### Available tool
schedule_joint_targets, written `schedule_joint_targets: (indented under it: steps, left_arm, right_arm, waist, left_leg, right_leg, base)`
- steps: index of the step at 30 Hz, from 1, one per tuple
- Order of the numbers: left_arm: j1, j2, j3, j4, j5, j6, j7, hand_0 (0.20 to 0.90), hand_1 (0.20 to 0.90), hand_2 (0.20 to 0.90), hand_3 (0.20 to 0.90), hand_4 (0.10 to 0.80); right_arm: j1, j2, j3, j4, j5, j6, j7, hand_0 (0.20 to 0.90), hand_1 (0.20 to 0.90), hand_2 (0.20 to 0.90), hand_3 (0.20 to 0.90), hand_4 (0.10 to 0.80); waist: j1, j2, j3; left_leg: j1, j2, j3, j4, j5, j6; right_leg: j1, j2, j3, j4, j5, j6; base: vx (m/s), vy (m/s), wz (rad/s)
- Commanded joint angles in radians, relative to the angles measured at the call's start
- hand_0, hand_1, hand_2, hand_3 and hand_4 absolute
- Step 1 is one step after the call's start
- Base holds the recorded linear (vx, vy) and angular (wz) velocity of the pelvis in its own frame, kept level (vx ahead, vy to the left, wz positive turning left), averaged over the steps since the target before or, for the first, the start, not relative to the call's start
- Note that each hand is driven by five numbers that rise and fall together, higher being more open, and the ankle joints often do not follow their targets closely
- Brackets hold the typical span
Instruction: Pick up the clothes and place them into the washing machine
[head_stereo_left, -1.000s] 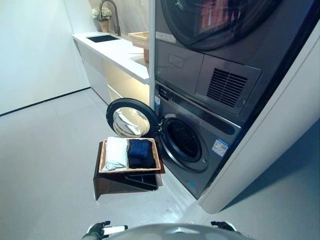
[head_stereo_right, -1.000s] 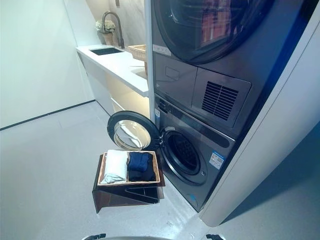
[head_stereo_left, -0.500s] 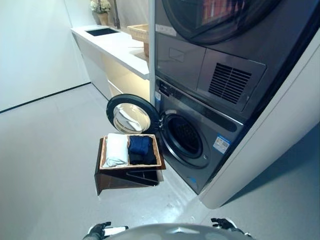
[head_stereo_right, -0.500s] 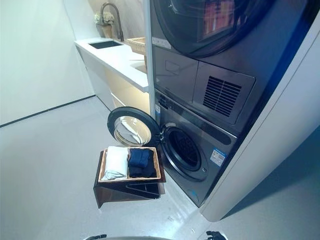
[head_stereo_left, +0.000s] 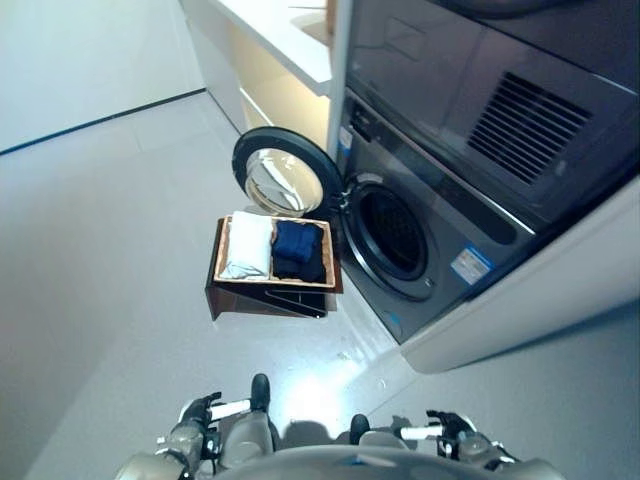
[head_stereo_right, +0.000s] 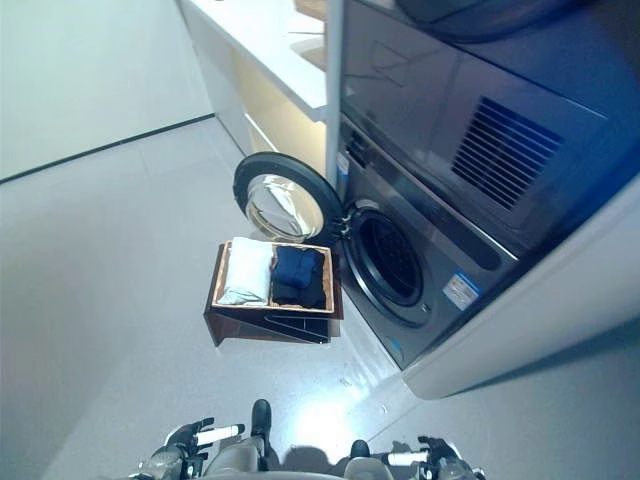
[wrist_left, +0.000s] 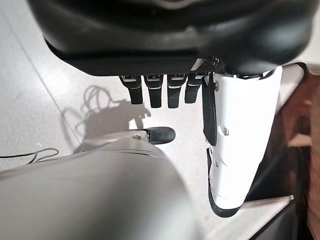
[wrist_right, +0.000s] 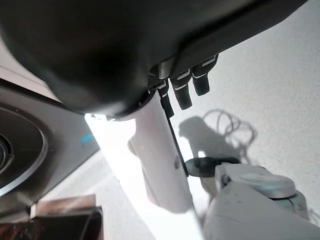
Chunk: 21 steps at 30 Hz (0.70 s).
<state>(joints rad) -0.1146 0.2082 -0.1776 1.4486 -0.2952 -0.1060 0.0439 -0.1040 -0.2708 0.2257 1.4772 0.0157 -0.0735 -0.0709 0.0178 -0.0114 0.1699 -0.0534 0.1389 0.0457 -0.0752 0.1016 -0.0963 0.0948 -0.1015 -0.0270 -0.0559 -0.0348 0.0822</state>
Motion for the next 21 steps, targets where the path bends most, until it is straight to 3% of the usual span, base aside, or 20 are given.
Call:
schedule_joint_targets:
  steps: [1,2,4,5,6,7,9,10,11,13,14,15,16,17,18,21]
  left_arm:
    - [-0.021,-0.012,0.029,-0.023,-0.016,-0.028,0.01,0.9,0.9,0.9,0.9,0.8]
    - [-0.021,-0.011,0.029,-0.023,-0.016,-0.028,0.01,0.9,0.9,0.9,0.9,0.8]
    - [-0.031,0.004,0.028,-0.038,-0.012,-0.032,0.009,0.9,0.9,0.9,0.9,0.8]
    - [-0.031,0.004,0.028,-0.038,-0.012,-0.032,0.009,0.9,0.9,0.9,0.9,0.8]
    - [-0.039,0.009,0.015,-0.046,0.001,-0.033,0.003,0.9,0.9,0.9,0.9,0.8]
    - [-0.039,0.009,0.015,-0.047,0.001,-0.033,0.003,0.9,0.9,0.9,0.9,0.8]
    - [-0.05,0.015,-0.012,-0.051,0.05,-0.03,-0.004,0.9,0.9,0.9,0.9,0.8]
    - [-0.05,0.015,-0.012,-0.051,0.05,-0.03,-0.004,0.9,0.9,0.9,0.9,0.8]
    - [-0.054,0.019,-0.03,-0.057,0.076,-0.024,-0.015,0.9,0.9,0.9,0.9,0.8]
    - [-0.058,0.02,-0.038,-0.057,0.091,-0.02,-0.021,0.9,0.9,0.9,0.9,0.8]
    - [-0.061,0.025,-0.051,-0.051,0.114,-0.015,-0.029,0.9,0.9,0.9,0.9,0.8]
    - [-0.061,0.025,-0.051,-0.051,0.114,-0.015,-0.029,0.9,0.9,0.9,0.9,0.8]
    - [-0.059,0.027,-0.053,-0.045,0.117,-0.015,-0.034,0.9,0.9,0.9,0.9,0.8]
    - [-0.055,0.025,-0.052,-0.042,0.119,-0.015,-0.035,0.9,0.9,0.9,0.9,0.8]
    - [-0.054,0.021,-0.051,-0.034,0.12,-0.019,-0.035,0.9,0.9,0.9,0.9,0.8]
    - [-0.056,0.013,-0.051,-0.032,0.124,-0.022,-0.035,0.9,0.9,0.9,0.9,0.8]
  right_arm:
    - [0.044,-0.006,0.01,0.032,0.031,0.017,-0.015,0.9,0.9,0.9,0.9,0.8]
    - [0.044,-0.006,0.01,0.032,0.031,0.017,-0.015,0.9,0.9,0.9,0.9,0.8]
    - [0.052,0.006,-0.007,0.032,0.044,0.022,-0.008,0.9,0.9,0.9,0.9,0.8]
    - [0.052,0.006,-0.007,0.032,0.044,0.022,-0.008,0.9,0.9,0.9,0.9,0.8]
    - [0.04,0.018,0.011,0.008,0.037,0.02,-0.003,0.9,0.9,0.9,0.9,0.8]
    - [0.04,0.018,0.011,0.008,0.037,0.02,-0.003,0.9,0.9,0.9,0.9,0.8]
    - [0.023,0.03,0.03,-0.021,0.03,0.015,0.005,0.9,0.9,0.9,0.9,0.8]
    - [0.023,0.03,0.03,-0.021,0.03,0.015,0.005,0.9,0.9,0.9,0.9,0.8]
    - [0.017,0.027,0.036,-0.027,0.023,0.016,0.011,0.9,0.9,0.9,0.9,0.8]
    - [0.019,0.028,0.03,-0.025,0.025,0.016,0.013,0.9,0.9,0.9,0.9,0.8]
    - [0.029,0.03,0.023,-0.017,0.036,0.015,0.02,0.9,0.9,0.9,0.9,0.8]
    - [0.029,0.03,0.023,-0.017,0.036,0.015,0.02,0.9,0.9,0.9,0.9,0.8]
    - [0.04,0.033,0.018,-0.008,0.046,0.017,0.025,0.9,0.9,0.9,0.9,0.8]
    - [0.05,0.032,0.014,-0.004,0.048,0.019,0.026,0.9,0.9,0.9,0.9,0.8]
    - [0.065,0.03,-0.003,0.007,0.055,0.023,0.025,0.9,0.9,0.9,0.9,0.8]
    - [0.077,0.028,-0.023,0.016,0.053,0.028,0.024,0.9,0.9,0.9,0.9,0.8]
  waist:
    - [0.014,-0.045,-0.045]
    - [0.014,-0.045,-0.046]
    - [0.027,-0.064,-0.069]
    - [0.028,-0.065,-0.069]
    - [0.032,-0.074,-0.08]
    - [0.032,-0.075,-0.08]
    - [0.02,-0.075,-0.087]
    - [0.02,-0.074,-0.089]
    - [-0.002,-0.054,-0.068]
    - [-0.015,-0.043,-0.056]
    - [-0.042,-0.02,-0.037]
    - [-0.043,-0.021,-0.037]
    - [-0.055,-0.011,-0.032]
    - [-0.058,-0.009,-0.034]
    - [-0.07,-0.014,-0.026]
    - [-0.09,-0.016,-0.011]
  left_leg:
    - [-0.17,-0.003,0.057,0.097,0.062,0.015]
    - [-0.171,-0.003,0.058,0.099,0.061,0.015]
    - [-0.186,-0.04,0.109,0.219,-0.009,0.041]
    - [-0.186,-0.04,0.11,0.22,-0.009,0.042]
    - [-0.18,-0.067,0.118,0.224,-0.034,0.063]
    - [-0.18,-0.067,0.119,0.224,-0.034,0.063]
    - [-0.137,-0.125,0.117,0.188,-0.066,0.11]
    - [-0.139,-0.124,0.117,0.188,-0.065,0.11]
    - [-0.091,-0.136,0.11,0.147,-0.073,0.131]
    - [-0.064,-0.14,0.107,0.118,-0.074,0.136]
    - [-0.012,-0.139,0.09,0.059,-0.067,0.136]
    - [-0.011,-0.14,0.09,0.059,-0.067,0.136]
    - [0.02,-0.14,0.082,0.023,-0.064,0.129]
    - [0.04,-0.141,0.081,0.009,-0.067,0.124]
    - [0.074,-0.144,0.079,-0.005,-0.086,0.114]
    - [0.119,-0.142,0.063,-0.002,-0.124,0.103]
  right_leg:
    - [0.148,0.034,-0.061,0.063,-0.14,-0.003]
    - [0.147,0.033,-0.06,0.064,-0.14,-0.002]
    - [0.143,-0.039,-0.067,0.115,-0.094,0.043]
    - [0.142,-0.039,-0.066,0.115,-0.094,0.044]
    - [0.111,-0.061,-0.05,0.167,-0.023,0.06]
    - [0.111,-0.061,-0.049,0.167,-0.023,0.06]
    - [0.041,-0.073,-0.016,0.331,0.09,0.063]
    - [0.039,-0.071,-0.016,0.331,0.091,0.062]
    - [-0.038,-0.043,-0.005,0.468,0.15,0.057]
    - [-0.07,-0.03,-0.015,0.501,0.143,0.059]
    - [-0.149,0.008,-0.03,0.494,0.078,0.045]
    - [-0.148,0.007,-0.03,0.494,0.078,0.045]
    - [-0.164,0.022,-0.043,0.426,0.017,0.031]
    - [-0.167,0.014,-0.063,0.347,0.003,0.03]
    - [-0.187,-0.023,-0.082,0.159,0.053,0.043]
    - [-0.229,-0.067,-0.069,0.027,0.142,0.069]
  base:
    - [0.375,0.324,-0.53]
    - [0.253,0.235,-0.66]
    - [0.366,0.341,-0.42]
    - [0.426,0.432,-0.28]
    - [0.205,0.221,-0.32]
    - [0.408,0.45,-0.36]
    - [0.299,0.357,-0.1]
    - [0.248,0.348,-0.11]
    - [0.153,0.222,-0.05]
    - [0.257,0.269,0.09]
    - [0.264,0.22,0.09]
    - [0.285,0.161,-0.04]
    - [0.209,0.045,-0.15]
    - [0.4,0.007,0.05]
    - [0.405,-0.065,0.17]
    - [0.297,-0.086,0.1]
